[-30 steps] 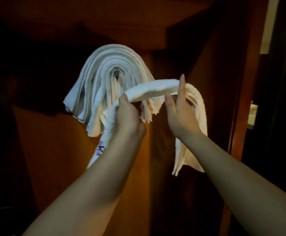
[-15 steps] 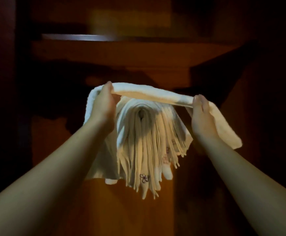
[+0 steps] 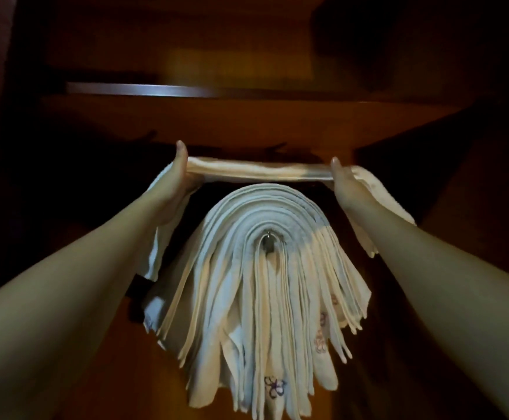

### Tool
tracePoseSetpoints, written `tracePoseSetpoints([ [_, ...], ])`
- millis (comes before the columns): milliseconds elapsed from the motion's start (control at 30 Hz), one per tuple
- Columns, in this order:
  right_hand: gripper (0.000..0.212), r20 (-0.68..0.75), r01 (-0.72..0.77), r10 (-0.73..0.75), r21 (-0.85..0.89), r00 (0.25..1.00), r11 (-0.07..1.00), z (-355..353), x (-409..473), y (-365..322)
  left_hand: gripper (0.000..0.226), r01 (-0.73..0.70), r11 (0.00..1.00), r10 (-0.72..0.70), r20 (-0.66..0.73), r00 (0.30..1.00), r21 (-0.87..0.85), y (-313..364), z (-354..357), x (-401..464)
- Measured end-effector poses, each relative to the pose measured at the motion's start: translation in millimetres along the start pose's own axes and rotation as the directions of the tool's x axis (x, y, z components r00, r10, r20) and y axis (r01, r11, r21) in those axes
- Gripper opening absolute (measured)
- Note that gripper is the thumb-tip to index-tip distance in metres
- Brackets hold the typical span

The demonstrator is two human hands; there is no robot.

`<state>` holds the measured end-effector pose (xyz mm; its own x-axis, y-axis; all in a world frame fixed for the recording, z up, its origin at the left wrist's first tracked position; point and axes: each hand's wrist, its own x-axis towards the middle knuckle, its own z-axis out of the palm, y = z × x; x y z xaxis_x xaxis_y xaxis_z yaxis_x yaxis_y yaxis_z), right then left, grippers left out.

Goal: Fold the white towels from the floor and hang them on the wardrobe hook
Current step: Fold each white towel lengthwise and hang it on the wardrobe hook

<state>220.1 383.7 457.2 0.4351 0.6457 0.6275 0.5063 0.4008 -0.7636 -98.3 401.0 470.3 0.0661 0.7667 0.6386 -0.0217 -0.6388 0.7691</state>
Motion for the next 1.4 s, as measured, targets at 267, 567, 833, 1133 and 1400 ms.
tracePoseSetpoints([
  [267,0.081,0.062,-0.205,0.201,0.067,0.978,0.976,15,-23,66,0.095,0.136,0.988,-0.126,0.126,0.984,-0.079,-62,1,-28],
  [567,0.078,0.111,-0.373,0.362,0.100,0.926,0.922,10,-64,100,0.088,0.312,0.860,-0.470,-0.389,0.792,-0.405,-121,-4,-93],
  [833,0.082,0.117,-0.503,0.524,-0.166,0.844,0.848,-35,-106,123,0.067,0.467,0.830,-0.558,-0.459,0.691,-0.305,-136,-17,-160],
  [1133,0.037,0.326,-0.142,0.318,-0.464,0.890,0.874,-56,-201,145,0.038,0.538,0.828,-0.479,-0.299,0.826,0.159,-136,42,-249],
  [1400,0.036,0.407,-0.109,0.379,-0.549,0.831,0.829,-98,-325,142,0.036,0.357,0.830,-0.484,0.234,0.844,0.428,-125,120,-337],
])
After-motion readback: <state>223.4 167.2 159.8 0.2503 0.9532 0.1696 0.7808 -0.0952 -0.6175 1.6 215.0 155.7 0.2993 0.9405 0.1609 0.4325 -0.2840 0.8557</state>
